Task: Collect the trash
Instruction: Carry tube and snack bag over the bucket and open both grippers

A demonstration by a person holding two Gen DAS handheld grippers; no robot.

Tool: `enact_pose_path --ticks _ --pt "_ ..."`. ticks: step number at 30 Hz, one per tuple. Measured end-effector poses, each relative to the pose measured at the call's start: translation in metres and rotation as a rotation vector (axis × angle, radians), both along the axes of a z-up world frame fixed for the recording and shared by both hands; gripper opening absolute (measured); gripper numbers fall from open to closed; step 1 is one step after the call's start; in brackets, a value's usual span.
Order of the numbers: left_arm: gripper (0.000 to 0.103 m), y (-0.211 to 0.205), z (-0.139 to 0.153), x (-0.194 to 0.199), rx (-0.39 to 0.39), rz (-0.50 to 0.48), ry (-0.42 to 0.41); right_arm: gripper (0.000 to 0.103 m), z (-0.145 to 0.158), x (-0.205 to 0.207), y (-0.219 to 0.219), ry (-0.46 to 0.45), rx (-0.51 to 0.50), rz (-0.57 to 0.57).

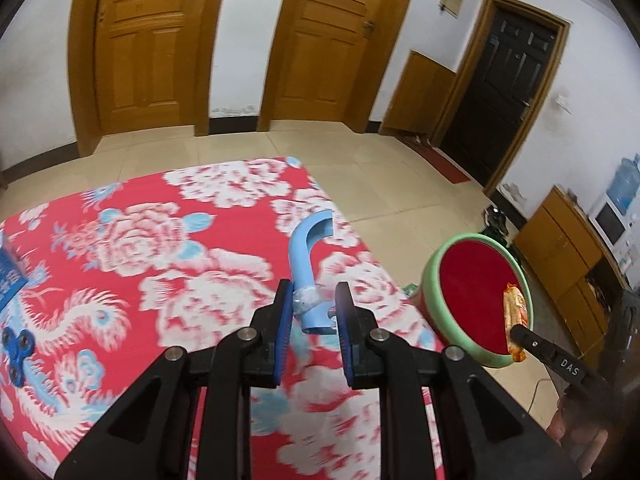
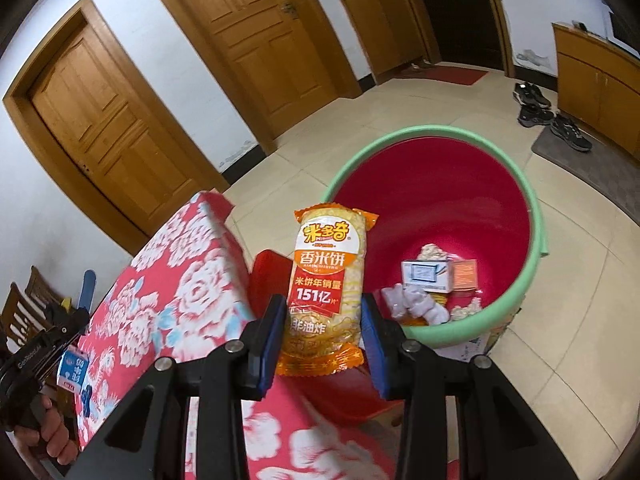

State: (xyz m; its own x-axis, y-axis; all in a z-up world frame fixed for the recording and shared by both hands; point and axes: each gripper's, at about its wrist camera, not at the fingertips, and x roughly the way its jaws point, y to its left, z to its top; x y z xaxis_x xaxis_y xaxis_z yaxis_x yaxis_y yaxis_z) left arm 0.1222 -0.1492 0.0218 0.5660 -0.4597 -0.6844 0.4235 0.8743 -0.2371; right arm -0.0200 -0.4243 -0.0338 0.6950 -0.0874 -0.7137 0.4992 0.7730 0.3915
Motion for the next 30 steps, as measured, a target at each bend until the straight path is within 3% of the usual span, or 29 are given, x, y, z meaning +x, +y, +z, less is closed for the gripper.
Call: enact_pose_path --ticks 10,18,30 --pt "0.02 -0.074 -0.005 -0.009 0.043 -0.132 0.014 0.041 -0.015 -0.012 -0.042 0.004 0.018 -0.061" --pt "0.02 -0.131 -0.014 -0.014 0.028 -0.264 0.029 0.042 -0.027 -0.022 -0.073 0.001 0.039 -0.114" --pt "0.021 -0.209 -0.052 -0.018 0.071 -0.41 0.101 0.052 -0.016 -0.046 -0.091 -0.044 0.003 -0.162"
